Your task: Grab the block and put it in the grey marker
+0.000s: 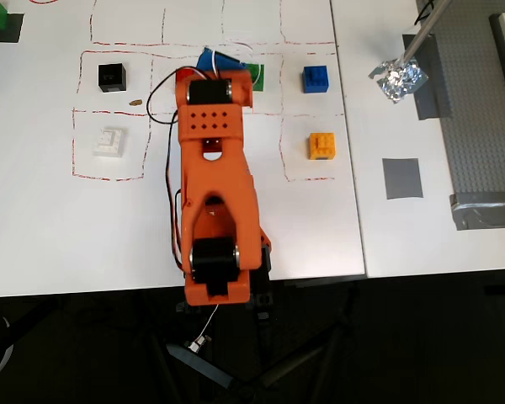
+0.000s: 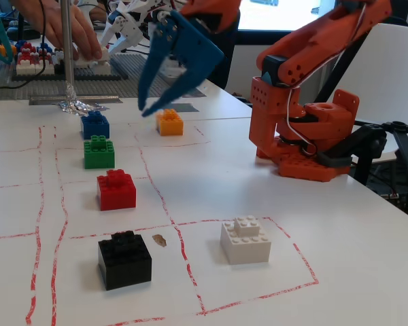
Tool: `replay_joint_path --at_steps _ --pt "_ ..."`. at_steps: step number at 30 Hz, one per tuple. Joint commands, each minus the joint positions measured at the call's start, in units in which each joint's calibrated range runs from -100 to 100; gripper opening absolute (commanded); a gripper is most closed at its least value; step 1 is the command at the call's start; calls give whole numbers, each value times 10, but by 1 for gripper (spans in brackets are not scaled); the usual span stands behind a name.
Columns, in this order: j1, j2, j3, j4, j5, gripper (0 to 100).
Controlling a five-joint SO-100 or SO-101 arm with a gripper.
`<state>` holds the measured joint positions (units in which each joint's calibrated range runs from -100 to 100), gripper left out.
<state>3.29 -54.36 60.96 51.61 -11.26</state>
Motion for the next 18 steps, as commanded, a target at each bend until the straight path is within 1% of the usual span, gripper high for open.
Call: replay_joint_path --at_steps 1,5,9,15,18 --pt "45 53 -131 25 -28 0" --pt "96 150 -255 71 -64 0" --pt "151 224 -342 113 -86 0" --pt "221 301 -387 139 -91 0" --pt "241 336 -405 156 -94 1"
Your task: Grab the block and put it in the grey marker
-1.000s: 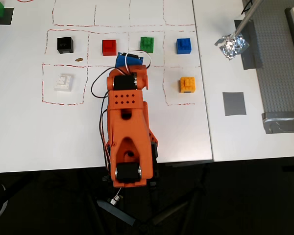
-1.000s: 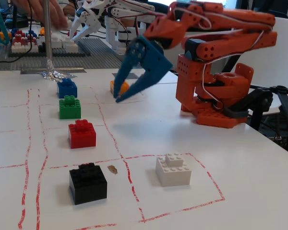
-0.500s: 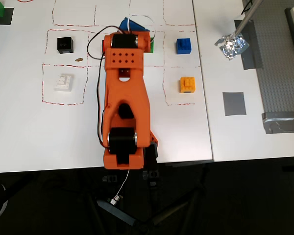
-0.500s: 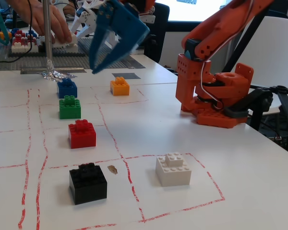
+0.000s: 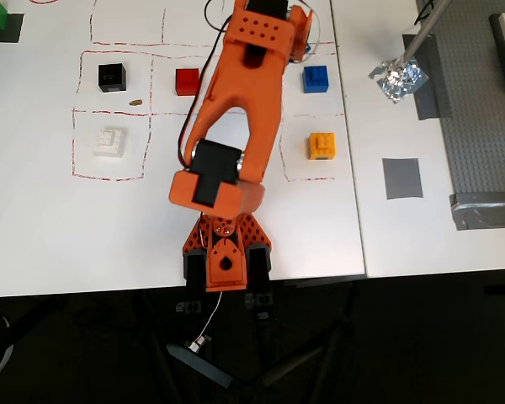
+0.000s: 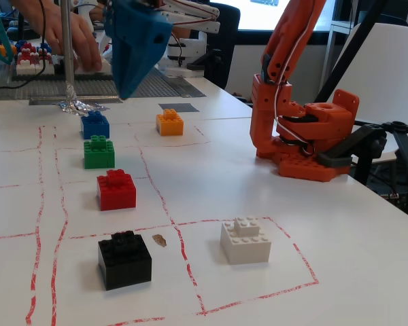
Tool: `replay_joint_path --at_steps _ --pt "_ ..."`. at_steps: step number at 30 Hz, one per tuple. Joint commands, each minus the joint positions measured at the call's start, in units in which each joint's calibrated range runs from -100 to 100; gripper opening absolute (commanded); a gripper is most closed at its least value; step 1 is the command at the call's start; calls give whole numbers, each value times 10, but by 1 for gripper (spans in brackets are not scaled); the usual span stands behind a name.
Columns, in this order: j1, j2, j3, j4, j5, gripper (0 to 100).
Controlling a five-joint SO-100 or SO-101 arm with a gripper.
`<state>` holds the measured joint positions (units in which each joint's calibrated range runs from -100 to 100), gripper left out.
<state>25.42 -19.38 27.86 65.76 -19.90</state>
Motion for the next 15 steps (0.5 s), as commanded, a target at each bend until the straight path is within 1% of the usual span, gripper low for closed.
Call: replay_joint_path --at_steps 1,5,10,15 --pt "25 -3 -81 22 -10 2" --pt "39 39 -112 50 -19 5" --pt "46 75 -136 55 -31 17" --pt "45 109 -149 55 -51 23"
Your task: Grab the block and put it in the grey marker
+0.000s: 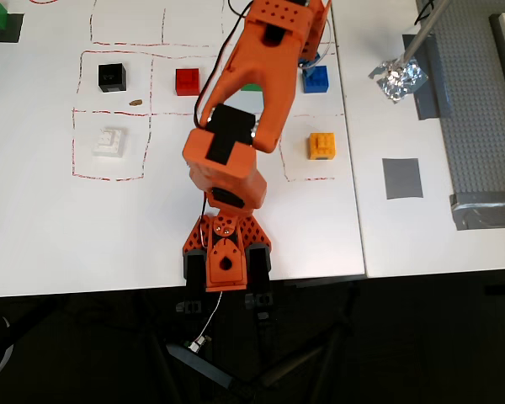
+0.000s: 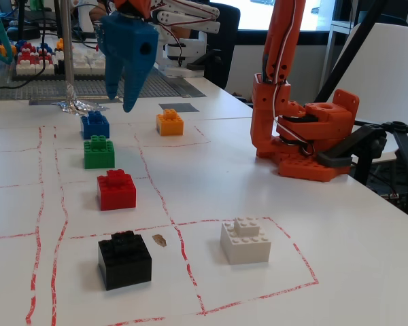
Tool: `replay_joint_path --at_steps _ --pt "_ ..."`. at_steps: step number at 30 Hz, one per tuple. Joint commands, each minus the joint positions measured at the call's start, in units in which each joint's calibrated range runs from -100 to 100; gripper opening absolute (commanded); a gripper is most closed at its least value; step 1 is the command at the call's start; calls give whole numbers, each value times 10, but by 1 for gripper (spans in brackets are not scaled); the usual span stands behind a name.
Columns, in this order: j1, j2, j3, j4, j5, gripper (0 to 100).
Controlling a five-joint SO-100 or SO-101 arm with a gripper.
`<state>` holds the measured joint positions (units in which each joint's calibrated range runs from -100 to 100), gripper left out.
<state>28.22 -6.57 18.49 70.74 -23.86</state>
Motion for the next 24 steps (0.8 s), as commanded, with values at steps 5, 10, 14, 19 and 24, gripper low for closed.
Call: replay_joint_path --at_steps 5,10,14,19,24 --pt "22 16 -66 -18 -30 24" --pt "35 41 -75 -51 -39 28" --pt "46 57 -84 -76 -40 29" --pt "58 75 -95 -91 -39 31" --pt "60 90 -98 -104 -40 33"
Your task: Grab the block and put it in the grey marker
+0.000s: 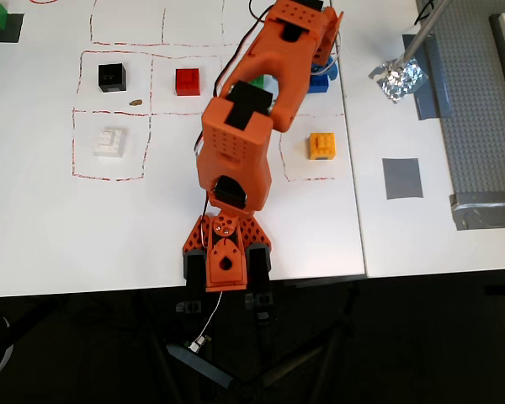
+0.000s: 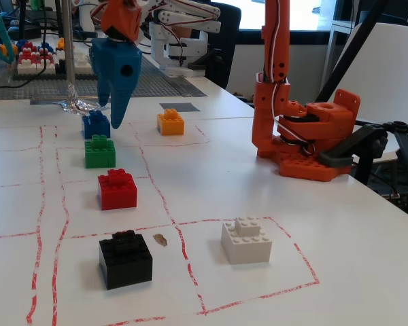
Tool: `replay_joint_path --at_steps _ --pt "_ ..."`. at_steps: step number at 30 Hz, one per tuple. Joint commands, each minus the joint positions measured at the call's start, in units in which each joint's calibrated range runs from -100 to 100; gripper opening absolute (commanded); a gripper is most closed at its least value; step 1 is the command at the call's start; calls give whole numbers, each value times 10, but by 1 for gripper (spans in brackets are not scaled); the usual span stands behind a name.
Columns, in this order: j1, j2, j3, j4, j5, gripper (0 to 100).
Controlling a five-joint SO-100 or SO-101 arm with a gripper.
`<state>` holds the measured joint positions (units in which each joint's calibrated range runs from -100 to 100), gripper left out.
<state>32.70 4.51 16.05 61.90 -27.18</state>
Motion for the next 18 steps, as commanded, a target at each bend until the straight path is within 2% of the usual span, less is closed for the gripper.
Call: replay_joint_path --at_steps 1,18 --pt "15 -17 -73 -21 -7 33" --pt "18 69 -126 -74 -8 34"
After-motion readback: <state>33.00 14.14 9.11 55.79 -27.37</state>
